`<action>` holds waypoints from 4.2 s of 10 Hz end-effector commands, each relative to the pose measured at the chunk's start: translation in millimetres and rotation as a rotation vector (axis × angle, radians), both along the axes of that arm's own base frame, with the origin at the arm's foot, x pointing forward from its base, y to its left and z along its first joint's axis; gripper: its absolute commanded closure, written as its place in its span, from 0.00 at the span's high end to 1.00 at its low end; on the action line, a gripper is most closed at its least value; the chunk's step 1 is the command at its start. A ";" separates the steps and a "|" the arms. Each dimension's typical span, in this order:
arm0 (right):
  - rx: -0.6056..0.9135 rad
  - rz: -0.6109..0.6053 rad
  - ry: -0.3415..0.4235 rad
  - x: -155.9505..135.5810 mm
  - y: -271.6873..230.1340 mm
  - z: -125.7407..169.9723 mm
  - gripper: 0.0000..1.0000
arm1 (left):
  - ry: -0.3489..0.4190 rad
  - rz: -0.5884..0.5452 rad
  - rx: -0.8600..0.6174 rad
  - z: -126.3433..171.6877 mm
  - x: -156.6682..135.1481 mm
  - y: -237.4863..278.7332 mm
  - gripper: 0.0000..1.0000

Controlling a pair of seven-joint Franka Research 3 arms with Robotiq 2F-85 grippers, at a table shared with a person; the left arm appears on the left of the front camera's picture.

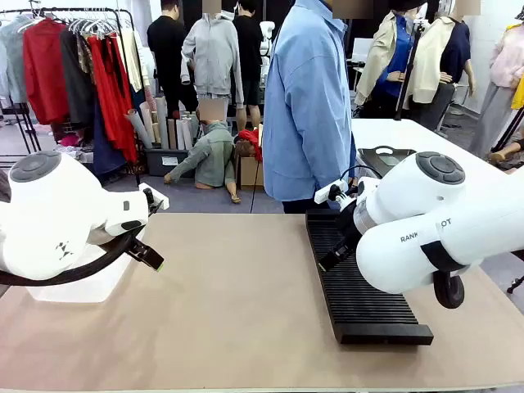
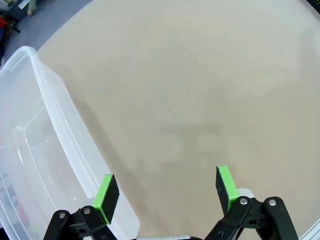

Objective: Sort PCBs into racks and boxes based on the side picked up.
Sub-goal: Pick up the Blank PCB handed by the Human.

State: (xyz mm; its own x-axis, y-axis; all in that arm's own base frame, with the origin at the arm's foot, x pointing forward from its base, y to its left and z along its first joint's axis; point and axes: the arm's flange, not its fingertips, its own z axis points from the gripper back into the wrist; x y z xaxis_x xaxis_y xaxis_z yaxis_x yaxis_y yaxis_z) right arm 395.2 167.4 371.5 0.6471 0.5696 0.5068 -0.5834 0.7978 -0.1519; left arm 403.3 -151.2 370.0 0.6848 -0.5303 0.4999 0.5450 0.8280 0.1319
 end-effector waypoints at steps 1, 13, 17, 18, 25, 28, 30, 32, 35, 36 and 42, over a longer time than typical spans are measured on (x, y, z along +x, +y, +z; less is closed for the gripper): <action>0.000 0.000 0.000 0.0 0.0 0.0 1.00 | 0.000 0.000 0.000 0.1 0.0 0.0 1.00; 0.032 -0.069 0.066 7.9 -13.3 52.6 1.00 | 0.088 -0.029 -0.077 43.7 11.9 15.0 1.00; 0.157 -0.088 0.324 18.2 -33.8 107.2 1.00 | 0.284 -0.012 -0.120 90.4 37.9 23.2 1.00; 0.200 -0.101 0.380 18.9 -44.2 116.6 1.00 | 0.332 -0.047 -0.174 99.5 43.9 28.5 1.00; 0.726 -0.080 0.513 14.6 -153.8 121.1 1.00 | 0.354 -0.110 -0.742 115.8 57.5 117.3 1.00; 0.948 -0.066 0.484 -0.9 -208.7 119.1 1.00 | 0.270 -0.073 -0.931 122.0 44.7 159.1 1.00; 1.101 -0.095 0.473 -3.5 -244.5 111.0 1.00 | 0.223 -0.045 -1.059 125.2 46.6 189.1 1.00; 1.186 -0.093 0.471 -4.5 -262.1 100.5 1.00 | 0.235 -0.040 -1.126 120.3 55.7 208.4 1.00; 1.293 -0.091 0.471 -4.7 -291.0 83.6 1.00 | 0.241 -0.050 -1.135 110.1 56.4 218.4 1.00; 1.298 -0.095 0.457 -7.7 -292.3 84.4 1.00 | 0.239 -0.047 -1.135 110.1 56.6 218.9 1.00; 1.286 -0.121 0.481 -11.7 -295.2 81.2 1.00 | 0.259 -0.027 -1.119 107.2 55.4 217.2 1.00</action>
